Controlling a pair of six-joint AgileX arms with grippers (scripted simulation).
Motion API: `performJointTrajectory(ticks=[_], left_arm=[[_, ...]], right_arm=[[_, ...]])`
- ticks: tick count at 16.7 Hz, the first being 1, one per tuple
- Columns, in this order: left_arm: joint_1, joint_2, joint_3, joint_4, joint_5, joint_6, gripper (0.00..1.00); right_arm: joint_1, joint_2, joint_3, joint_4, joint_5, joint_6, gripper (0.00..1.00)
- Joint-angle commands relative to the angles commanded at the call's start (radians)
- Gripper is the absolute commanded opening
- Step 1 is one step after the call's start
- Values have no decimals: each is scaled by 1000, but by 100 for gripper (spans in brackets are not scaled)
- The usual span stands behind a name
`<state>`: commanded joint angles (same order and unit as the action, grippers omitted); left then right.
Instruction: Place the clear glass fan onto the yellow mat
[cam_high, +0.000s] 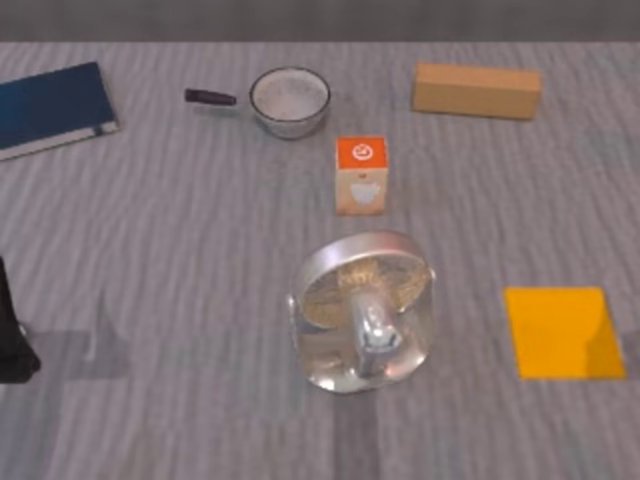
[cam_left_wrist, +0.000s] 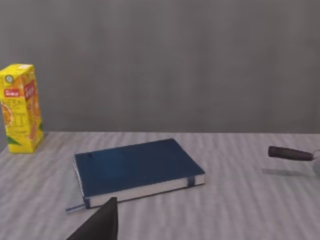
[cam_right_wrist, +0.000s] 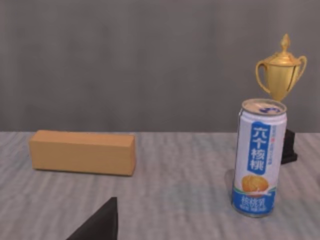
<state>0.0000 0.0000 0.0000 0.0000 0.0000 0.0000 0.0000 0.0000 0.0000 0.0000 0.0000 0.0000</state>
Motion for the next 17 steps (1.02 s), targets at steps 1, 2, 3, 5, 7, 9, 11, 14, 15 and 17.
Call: performJointTrajectory(ticks=[1, 2, 3, 5, 7, 9, 11, 14, 15, 17], left_arm=[[0, 0, 0, 0, 0, 0, 100], [0, 0, 0, 0, 0, 0, 100], [0, 0, 0, 0, 0, 0, 100], [0, 0, 0, 0, 0, 0, 100], [0, 0, 0, 0, 0, 0, 100], [0, 0, 0, 0, 0, 0, 100], [0, 0, 0, 0, 0, 0, 100], [0, 0, 0, 0, 0, 0, 100], [0, 0, 0, 0, 0, 0, 100], [0, 0, 0, 0, 0, 0, 100]], right_arm=[[0, 0, 0, 0, 0, 0, 100], [0, 0, 0, 0, 0, 0, 100], [5, 10, 9, -9, 0, -6, 100], [27, 61, 58, -59, -1, -38, 100], [64, 154, 146, -144, 0, -91, 100], [112, 288, 275, -255, 2, -161, 100], [168, 459, 444, -384, 4, -243, 100], [266, 767, 761, -590, 6, -380, 100], [301, 876, 878, -660, 6, -428, 100], [371, 1096, 1120, -799, 5, -525, 100]])
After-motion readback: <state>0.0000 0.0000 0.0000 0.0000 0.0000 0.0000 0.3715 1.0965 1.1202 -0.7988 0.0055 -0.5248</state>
